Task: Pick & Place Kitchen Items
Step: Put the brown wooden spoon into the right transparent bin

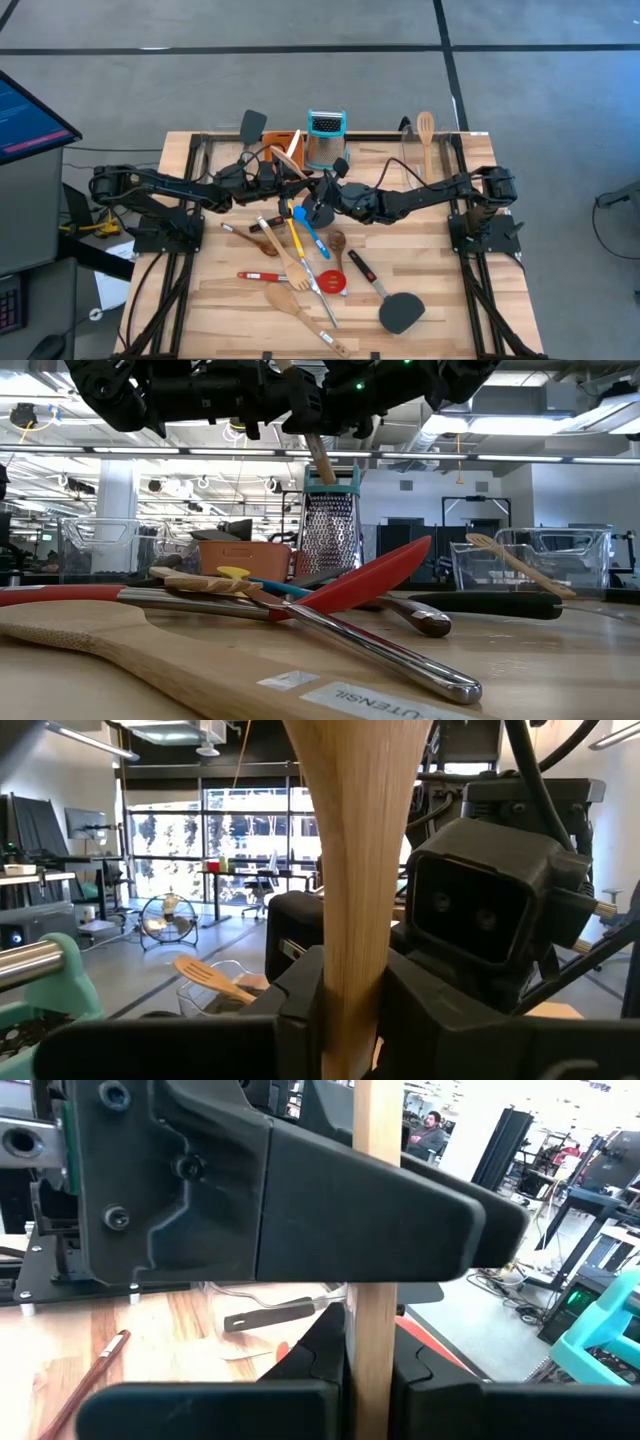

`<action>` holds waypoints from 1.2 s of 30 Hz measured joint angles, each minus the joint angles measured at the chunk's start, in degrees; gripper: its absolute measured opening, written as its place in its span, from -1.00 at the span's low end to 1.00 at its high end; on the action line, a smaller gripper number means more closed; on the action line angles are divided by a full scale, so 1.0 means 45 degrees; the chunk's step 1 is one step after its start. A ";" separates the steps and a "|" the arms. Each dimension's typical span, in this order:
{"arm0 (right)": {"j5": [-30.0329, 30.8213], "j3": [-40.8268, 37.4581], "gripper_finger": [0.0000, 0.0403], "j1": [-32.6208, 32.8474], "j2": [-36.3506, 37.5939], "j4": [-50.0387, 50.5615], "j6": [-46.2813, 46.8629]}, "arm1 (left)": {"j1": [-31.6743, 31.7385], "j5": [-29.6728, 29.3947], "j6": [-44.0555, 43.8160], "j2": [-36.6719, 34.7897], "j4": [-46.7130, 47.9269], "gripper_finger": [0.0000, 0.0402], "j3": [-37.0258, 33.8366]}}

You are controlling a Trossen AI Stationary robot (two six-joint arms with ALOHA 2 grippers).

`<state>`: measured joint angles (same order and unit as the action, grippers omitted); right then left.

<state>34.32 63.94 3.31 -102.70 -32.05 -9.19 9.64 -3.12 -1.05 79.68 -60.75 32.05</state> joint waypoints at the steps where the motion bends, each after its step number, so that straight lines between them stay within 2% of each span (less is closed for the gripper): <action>1: -0.0009 0.0000 -0.95 0.0000 -0.0003 -0.0005 0.0005 | 0.0002 -0.0005 0.0002 0.0000 -0.0005 -0.67 0.0000; 9: -0.0013 0.0000 -0.95 0.0000 -0.0003 -0.0019 0.0015 | -0.0066 -0.0112 0.0013 0.0000 -0.0068 -0.54 0.0000; 21: -0.0042 -0.0005 -0.95 0.0010 -0.0003 -0.0015 0.0044 | -0.0066 0.0155 -0.0235 0.0000 -0.0087 -0.08 0.0000; 27: -0.0020 -0.0024 -0.95 0.0009 0.0267 0.0330 -0.0049 | -0.0066 0.0651 -0.0255 -0.0040 -0.0057 -0.10 0.0000; 36: 0.0396 -0.0024 -0.95 -0.0087 0.1533 0.2313 -0.0065 | -0.0066 0.0736 -0.0260 -0.0633 0.0043 -0.20 -0.0142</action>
<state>36.10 63.83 2.92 -95.81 -21.65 -9.48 9.34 0.20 -2.22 76.83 -60.56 31.41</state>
